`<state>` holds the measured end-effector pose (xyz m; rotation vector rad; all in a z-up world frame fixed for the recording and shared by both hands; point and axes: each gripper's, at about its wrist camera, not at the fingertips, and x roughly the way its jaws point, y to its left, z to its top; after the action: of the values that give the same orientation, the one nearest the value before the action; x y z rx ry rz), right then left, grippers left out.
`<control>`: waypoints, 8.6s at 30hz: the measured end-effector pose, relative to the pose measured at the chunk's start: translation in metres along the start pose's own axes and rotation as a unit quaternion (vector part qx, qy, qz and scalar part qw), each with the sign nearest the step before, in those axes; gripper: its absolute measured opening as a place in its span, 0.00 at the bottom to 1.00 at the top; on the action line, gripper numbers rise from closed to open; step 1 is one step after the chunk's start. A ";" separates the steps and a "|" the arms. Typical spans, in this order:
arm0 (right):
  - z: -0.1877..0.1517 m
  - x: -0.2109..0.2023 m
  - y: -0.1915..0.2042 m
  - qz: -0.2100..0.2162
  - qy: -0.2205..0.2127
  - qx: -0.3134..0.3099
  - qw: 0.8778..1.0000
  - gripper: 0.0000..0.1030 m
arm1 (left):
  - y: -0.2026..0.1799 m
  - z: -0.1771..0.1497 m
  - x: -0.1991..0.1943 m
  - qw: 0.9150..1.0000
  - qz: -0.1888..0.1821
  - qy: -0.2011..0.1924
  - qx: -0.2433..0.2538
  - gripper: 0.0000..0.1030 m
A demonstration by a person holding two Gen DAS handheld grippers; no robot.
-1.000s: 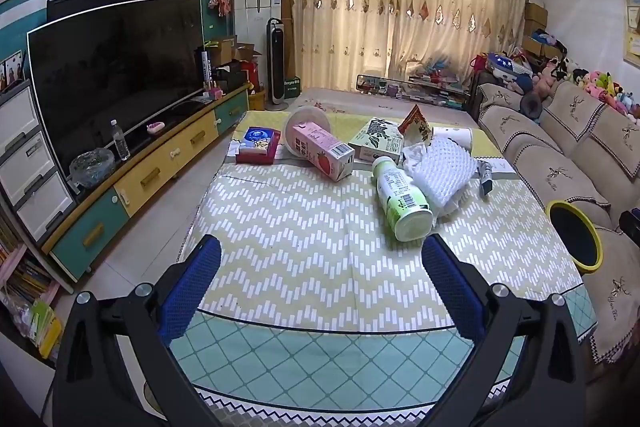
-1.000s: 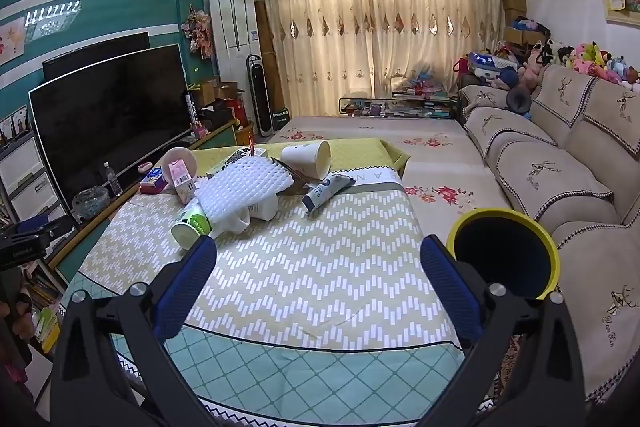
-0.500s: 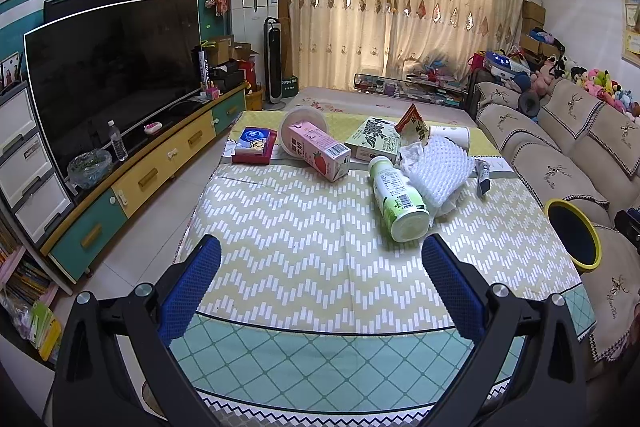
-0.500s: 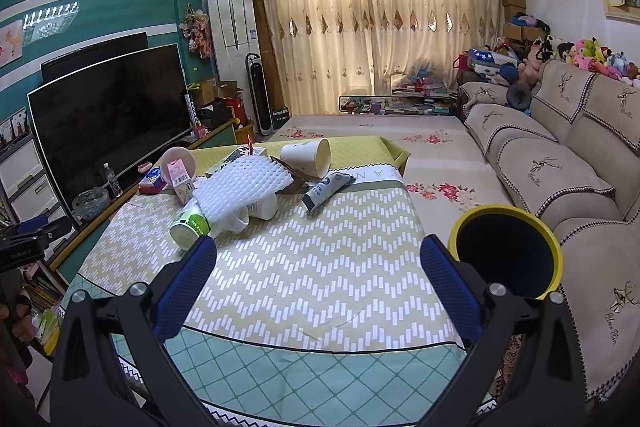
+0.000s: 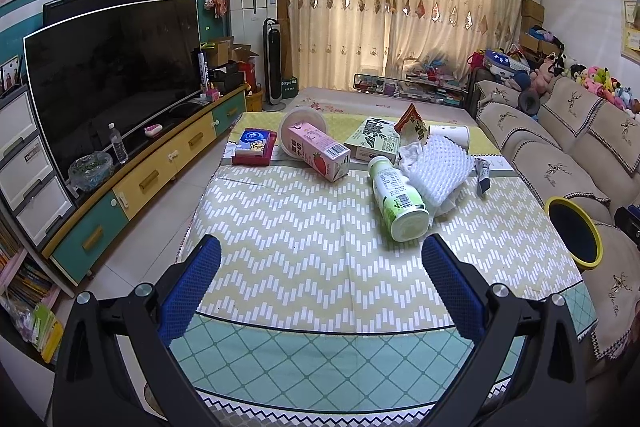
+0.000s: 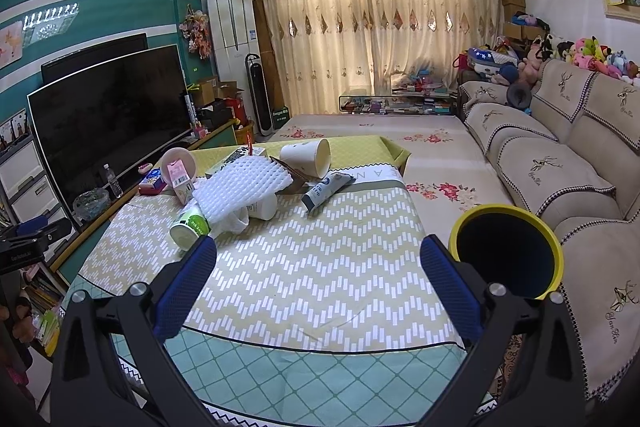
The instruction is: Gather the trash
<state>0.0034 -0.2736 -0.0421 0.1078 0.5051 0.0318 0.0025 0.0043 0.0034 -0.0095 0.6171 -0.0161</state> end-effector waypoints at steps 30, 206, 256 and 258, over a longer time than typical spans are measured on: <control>-0.003 0.008 -0.001 0.004 0.011 0.003 1.000 0.94 | 0.001 -0.005 0.005 1.000 -0.001 0.010 -0.003 0.96; -0.041 0.207 -0.285 -0.194 0.221 0.186 0.937 0.45 | -0.169 0.113 0.225 0.950 -0.202 0.123 0.204 0.12; -0.050 0.038 -0.338 -0.243 0.142 0.189 0.941 0.52 | -0.581 0.046 0.206 0.862 -0.364 0.134 0.325 0.66; -0.050 0.040 -0.333 -0.239 0.142 0.188 0.942 0.52 | -0.560 0.054 0.197 0.865 -0.368 0.126 0.317 0.68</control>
<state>0.0155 -0.5976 -0.1420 0.3568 0.8131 -0.5345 0.1877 -0.5594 -0.0593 0.4032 0.8167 -0.9802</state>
